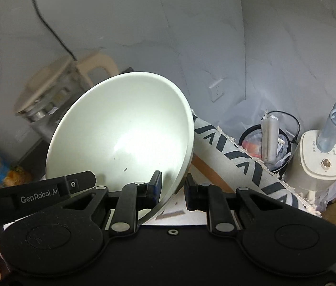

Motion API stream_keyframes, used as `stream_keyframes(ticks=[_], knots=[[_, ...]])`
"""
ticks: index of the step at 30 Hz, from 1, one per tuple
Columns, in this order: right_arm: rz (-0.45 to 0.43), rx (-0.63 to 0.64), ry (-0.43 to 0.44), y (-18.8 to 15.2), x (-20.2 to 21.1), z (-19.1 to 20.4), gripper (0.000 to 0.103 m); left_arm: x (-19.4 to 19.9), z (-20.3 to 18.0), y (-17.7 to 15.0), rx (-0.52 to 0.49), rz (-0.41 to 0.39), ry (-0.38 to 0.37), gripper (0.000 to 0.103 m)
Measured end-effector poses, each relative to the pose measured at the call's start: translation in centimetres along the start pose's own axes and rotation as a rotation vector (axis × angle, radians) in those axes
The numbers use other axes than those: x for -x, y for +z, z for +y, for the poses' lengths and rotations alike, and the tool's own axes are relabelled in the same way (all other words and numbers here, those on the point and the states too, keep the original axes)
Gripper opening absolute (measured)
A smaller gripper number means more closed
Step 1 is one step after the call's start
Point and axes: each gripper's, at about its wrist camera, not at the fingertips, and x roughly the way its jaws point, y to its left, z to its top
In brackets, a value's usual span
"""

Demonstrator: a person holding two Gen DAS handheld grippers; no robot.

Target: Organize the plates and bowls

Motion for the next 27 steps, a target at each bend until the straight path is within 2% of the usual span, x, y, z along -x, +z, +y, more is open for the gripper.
stream_keyframes(ticks=[14,27], knots=[[-0.018,0.087,0.031,-3.7,6.5,1.1,0.020,7.5,0.8,-5.2,0.038,-0.024,0.020,0.015],[0.000,0.159,0.077,-7.9,8.8,2.9,0.020,10.3,3.6,-10.3,0.096,-0.022,0.058,0.015]])
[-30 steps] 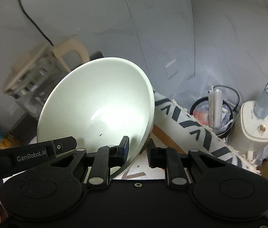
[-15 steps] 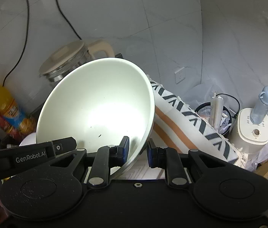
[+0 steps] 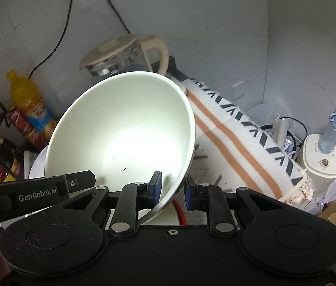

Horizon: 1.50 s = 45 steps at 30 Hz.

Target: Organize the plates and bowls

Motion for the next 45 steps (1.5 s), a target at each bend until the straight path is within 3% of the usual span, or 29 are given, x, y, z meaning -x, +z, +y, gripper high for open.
stream_keyframes(ticks=[12,22,26,39,45], knots=[[0.086,0.073,0.012,-3.0,-0.8,1.7,0.020,-0.6,2.4,-3.7,0.046,0.074,0.029,0.015],[0.184,0.090,0.016,-4.6,-2.7,2.0,0.020,-2.2,3.2,-5.3,0.046,0.147,0.055,0.016],[0.203,0.086,0.016,-4.8,-3.2,2.0,0.020,-2.3,3.3,-5.2,0.046,0.143,0.056,0.016],[0.248,0.052,0.038,-4.2,-2.9,1.9,0.028,-1.9,3.1,-4.8,0.020,0.173,0.077,0.018],[0.235,0.060,0.016,-4.1,-2.0,2.1,0.041,-1.1,3.5,-5.0,0.022,0.150,0.077,0.018]])
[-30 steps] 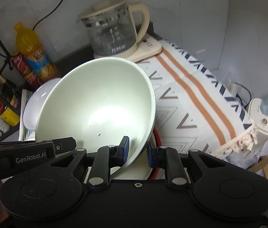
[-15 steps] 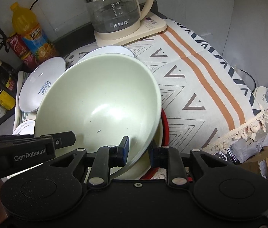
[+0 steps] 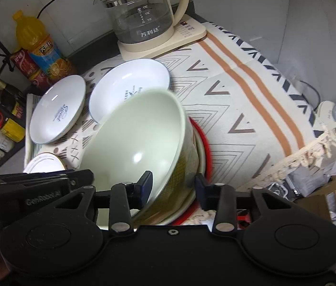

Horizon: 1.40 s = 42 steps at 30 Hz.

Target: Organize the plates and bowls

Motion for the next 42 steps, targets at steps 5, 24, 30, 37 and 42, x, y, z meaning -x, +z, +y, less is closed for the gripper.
stream_keyframes(ticks=[5,24,30,37,42], knots=[[-0.026,-0.009,0.005,-0.2,0.9,-0.3,0.041,0.8,-0.1,-0.1,0.007,-0.018,0.004,0.019],[-0.212,-0.048,0.103,-5.9,6.3,-0.3,0.068,9.0,4.2,-6.0,0.106,-0.213,0.076,0.085],[-0.301,-0.025,0.129,-7.8,8.4,1.2,0.097,10.9,6.1,-9.1,0.133,-0.230,0.099,0.087],[-0.327,0.004,0.157,-9.1,8.8,3.6,0.102,12.2,9.0,-10.7,0.168,-0.228,0.130,0.087],[-0.337,0.029,0.149,-9.4,8.8,5.1,0.102,12.6,10.5,-10.1,0.168,-0.256,0.128,0.088]])
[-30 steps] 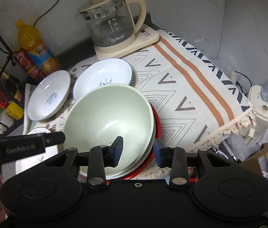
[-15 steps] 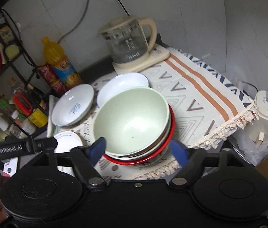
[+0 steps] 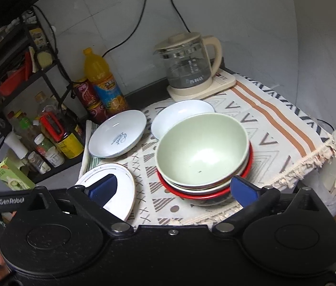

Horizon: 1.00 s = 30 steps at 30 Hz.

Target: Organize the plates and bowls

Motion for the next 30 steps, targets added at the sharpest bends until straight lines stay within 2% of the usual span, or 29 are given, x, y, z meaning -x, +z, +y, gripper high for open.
stream_keyframes(ticks=[9,15,24,26,30], knots=[[-0.011,0.076,-0.020,1.0,-2.9,3.4,0.102,-2.5,3.3,2.7,0.003,0.001,0.017,0.088],[-0.016,0.103,-0.004,2.2,-5.4,6.7,0.102,-4.4,5.4,4.9,0.002,0.008,0.008,0.093],[0.057,0.082,0.000,3.8,-10.5,10.0,0.102,-8.6,8.8,7.6,0.016,0.050,-0.012,0.094],[0.065,0.073,0.008,4.1,-11.6,10.5,0.101,-9.5,9.3,8.2,0.024,0.055,-0.009,0.094],[0.094,0.045,0.010,4.8,-14.1,11.3,0.091,-11.6,10.1,9.2,0.026,0.055,-0.034,0.093]])
